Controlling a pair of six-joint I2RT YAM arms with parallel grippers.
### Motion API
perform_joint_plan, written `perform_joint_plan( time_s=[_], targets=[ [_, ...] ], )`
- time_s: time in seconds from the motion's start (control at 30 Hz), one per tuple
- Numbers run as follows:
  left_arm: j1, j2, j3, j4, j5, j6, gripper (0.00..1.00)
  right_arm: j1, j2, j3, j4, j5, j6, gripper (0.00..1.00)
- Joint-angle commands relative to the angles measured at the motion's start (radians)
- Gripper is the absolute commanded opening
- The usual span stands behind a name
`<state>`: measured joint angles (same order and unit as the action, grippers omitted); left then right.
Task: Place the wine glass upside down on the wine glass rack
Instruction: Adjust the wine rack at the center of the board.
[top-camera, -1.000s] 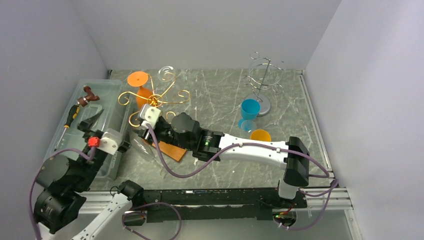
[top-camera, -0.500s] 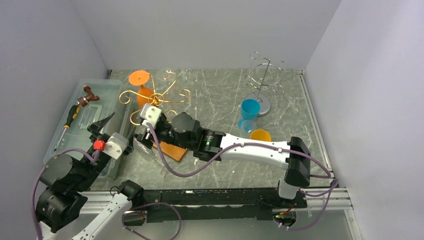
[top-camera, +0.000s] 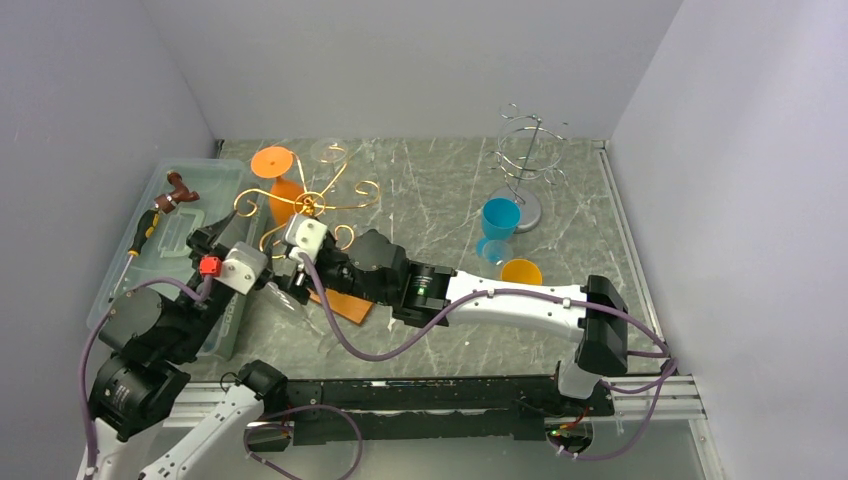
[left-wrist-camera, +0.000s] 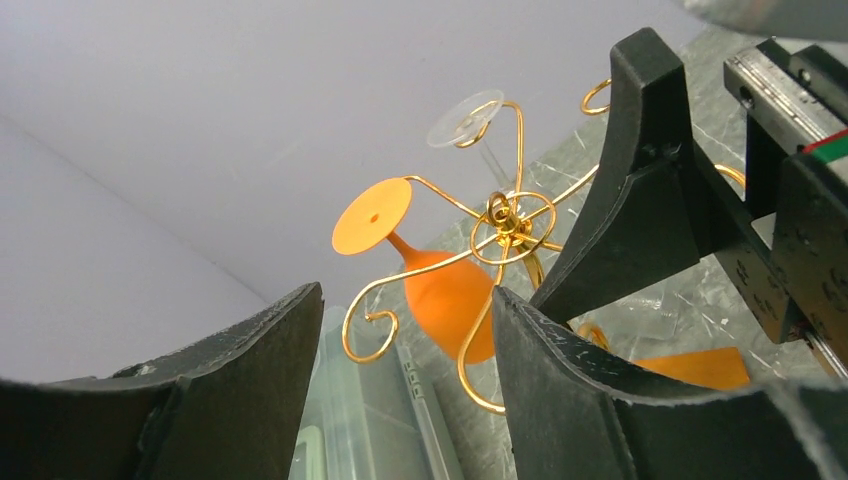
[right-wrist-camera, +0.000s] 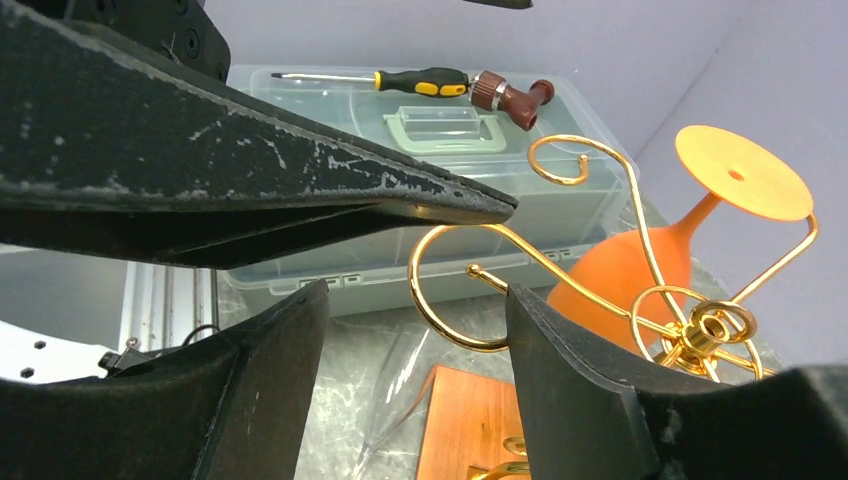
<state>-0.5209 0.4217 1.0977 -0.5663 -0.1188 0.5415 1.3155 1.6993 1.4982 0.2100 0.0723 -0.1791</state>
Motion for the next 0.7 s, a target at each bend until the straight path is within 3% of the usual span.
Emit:
perform_joint_plan(
  time_s=[0.0,0.47,0.67],
  targets=[
    [-0.005,-0.02,-0.015,0.021,0.022,-0.009,0.68,-0.022,0.037,-0.08,-0.279,0.064,0.059,0.67],
    [-0.017,-0.075,-0.145,-0.047,-0.004,-0.012,0.62,-0.021,0.053,-0.13,-0.242,0.011,0.091,0.68],
    [-0.019,-0.082,-0.157,-0.074,0.005,0.003,0.54,-0.018,0.026,-0.164,-0.202,0.005,0.081,0.79]
  ],
)
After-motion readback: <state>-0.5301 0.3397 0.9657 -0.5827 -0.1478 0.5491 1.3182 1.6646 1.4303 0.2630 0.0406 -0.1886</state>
